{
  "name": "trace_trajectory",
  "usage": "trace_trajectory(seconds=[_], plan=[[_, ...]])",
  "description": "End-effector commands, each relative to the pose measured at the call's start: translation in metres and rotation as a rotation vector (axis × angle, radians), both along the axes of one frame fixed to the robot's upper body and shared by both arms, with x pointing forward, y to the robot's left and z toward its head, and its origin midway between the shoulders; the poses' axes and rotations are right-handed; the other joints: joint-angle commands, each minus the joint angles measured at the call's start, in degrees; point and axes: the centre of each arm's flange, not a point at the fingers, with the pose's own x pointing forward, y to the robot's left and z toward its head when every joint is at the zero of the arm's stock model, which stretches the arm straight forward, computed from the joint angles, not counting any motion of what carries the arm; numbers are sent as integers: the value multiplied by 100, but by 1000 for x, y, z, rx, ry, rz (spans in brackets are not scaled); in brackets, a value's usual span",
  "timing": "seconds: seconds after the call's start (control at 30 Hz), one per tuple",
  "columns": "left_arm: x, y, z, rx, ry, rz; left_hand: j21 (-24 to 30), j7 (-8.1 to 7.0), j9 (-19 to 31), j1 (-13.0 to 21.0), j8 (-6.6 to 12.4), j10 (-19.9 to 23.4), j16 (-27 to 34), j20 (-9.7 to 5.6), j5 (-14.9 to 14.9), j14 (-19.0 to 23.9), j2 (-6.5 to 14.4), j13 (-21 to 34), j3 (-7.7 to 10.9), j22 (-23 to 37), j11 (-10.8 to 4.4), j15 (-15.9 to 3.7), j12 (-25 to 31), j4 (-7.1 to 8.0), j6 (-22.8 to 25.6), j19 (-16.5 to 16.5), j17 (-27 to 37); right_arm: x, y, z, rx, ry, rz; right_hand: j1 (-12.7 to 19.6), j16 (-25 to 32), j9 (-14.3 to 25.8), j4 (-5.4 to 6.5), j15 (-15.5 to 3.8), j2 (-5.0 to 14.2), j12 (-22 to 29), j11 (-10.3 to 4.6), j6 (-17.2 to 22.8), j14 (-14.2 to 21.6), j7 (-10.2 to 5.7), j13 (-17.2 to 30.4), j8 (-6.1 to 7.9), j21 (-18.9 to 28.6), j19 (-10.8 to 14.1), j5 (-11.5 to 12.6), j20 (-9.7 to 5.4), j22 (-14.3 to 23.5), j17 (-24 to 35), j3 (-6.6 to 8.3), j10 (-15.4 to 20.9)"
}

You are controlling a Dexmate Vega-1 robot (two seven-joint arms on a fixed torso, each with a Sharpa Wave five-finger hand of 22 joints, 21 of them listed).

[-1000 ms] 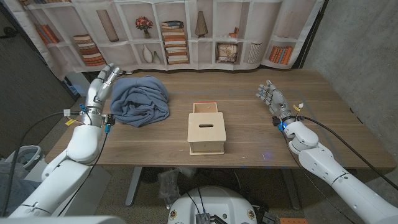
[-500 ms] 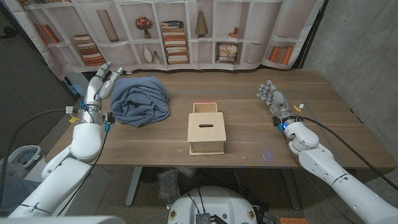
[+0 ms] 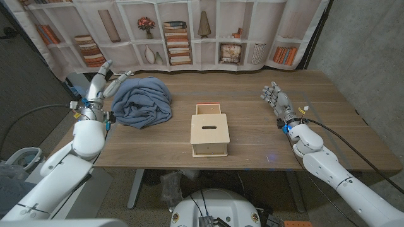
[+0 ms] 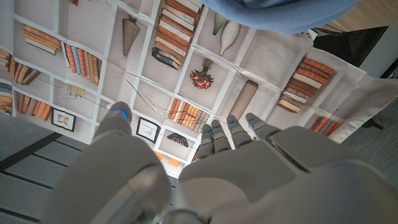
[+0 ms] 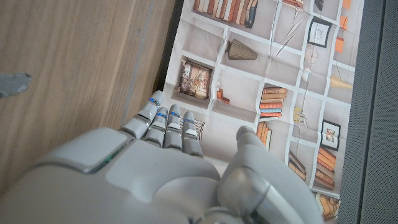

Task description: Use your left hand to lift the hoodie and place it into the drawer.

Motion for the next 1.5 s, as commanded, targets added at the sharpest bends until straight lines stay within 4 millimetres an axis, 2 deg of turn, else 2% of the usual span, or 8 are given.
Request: trace_trajectory(seconds=[0.03, 0.23, 0.37, 0.43, 0.47, 0.6, 1.07, 1.5], plan=[[-4, -7, 10, 64, 96, 58, -28, 33, 17, 183, -45, -169, -23, -89, 51, -153, -15, 13, -81, 0, 17, -40, -25, -145, -246, -110, 14, -3, -2, -1, 2, 2, -4, -51, 0, 7, -23, 18, -4, 5, 20, 13, 40, 5, 7, 2, -12, 64, 24, -2, 20, 12, -9, 40], [-4, -11, 14, 91, 146, 78, -32, 71, 20, 259, -72, -361, -31, -56, 28, -305, -37, 17, -219, 1, 88, 24, -38, -226, -502, -156, 18, -2, -3, -1, 0, 4, -2, -55, -2, 7, -24, 21, -2, 1, 30, 13, 38, 9, 8, 2, -20, 68, 25, -2, 21, 13, -12, 37], [-5, -11, 14, 94, 169, 79, -44, 116, 25, 275, -89, -542, -32, 30, -18, -470, -55, 21, -387, 4, 152, 101, -36, -263, -773, -242, 24, -2, -3, -1, 3, 7, -1, -58, -2, 7, -25, 26, 0, 1, 19, 20, 39, 9, 8, 5, -27, 70, 25, 0, 21, 13, -14, 40], [-5, -11, 15, 96, 178, 75, -28, 231, 32, 123, -92, -681, 1, 157, -160, -547, -76, 28, -667, 9, 211, 210, -11, -237, -1108, -278, 38, -2, -3, -2, 2, 6, -2, -59, -3, 7, -25, 26, 1, 0, 21, 20, 39, 12, 8, 6, -30, 70, 25, 0, 21, 14, -14, 40], [-5, -12, 15, 96, 187, 77, -28, 272, 34, 51, -96, -761, 11, 189, -238, -582, -71, 31, -801, 11, 309, 271, -8, -225, -1273, -310, 43, -3, -3, -2, 2, 5, -1, -60, -3, 7, -25, 26, 1, -1, 21, 21, 39, 12, 8, 6, -32, 68, 25, 0, 21, 14, -14, 38], [-4, -14, 16, 120, 223, 96, -30, 340, 37, -26, -106, -914, 1, 235, -355, -692, -57, 35, -983, 12, 371, 343, -15, -218, -1539, -357, 48, -3, -4, -3, 8, 7, -3, -60, -4, 7, -28, 25, 4, -3, 17, 17, 40, 13, 8, 5, -38, 70, 25, 3, 21, 13, -15, 37], [-10, -28, 26, 205, 255, 234, -24, 221, 34, 53, 27, -962, 21, 94, -409, -754, 6, 33, -1137, 9, 246, 201, 33, -264, -1425, -404, 41, -3, -7, -3, 17, 2, -4, -61, -7, 8, -36, 31, 4, -7, 23, 16, 41, 15, 8, 5, -61, 72, 25, 8, 22, 13, -20, 41], [-7, -27, 29, 200, 257, 275, -3, 154, 29, 174, 85, -835, 60, 46, -386, -662, 59, 28, -1203, 8, 168, 135, 99, -292, -1287, -368, 33, -1, -8, -5, 16, 4, -2, -65, -10, 8, -45, 34, 1, -10, 38, 18, 40, 14, 9, 6, -82, 79, 25, 14, 23, 13, -27, 47]])
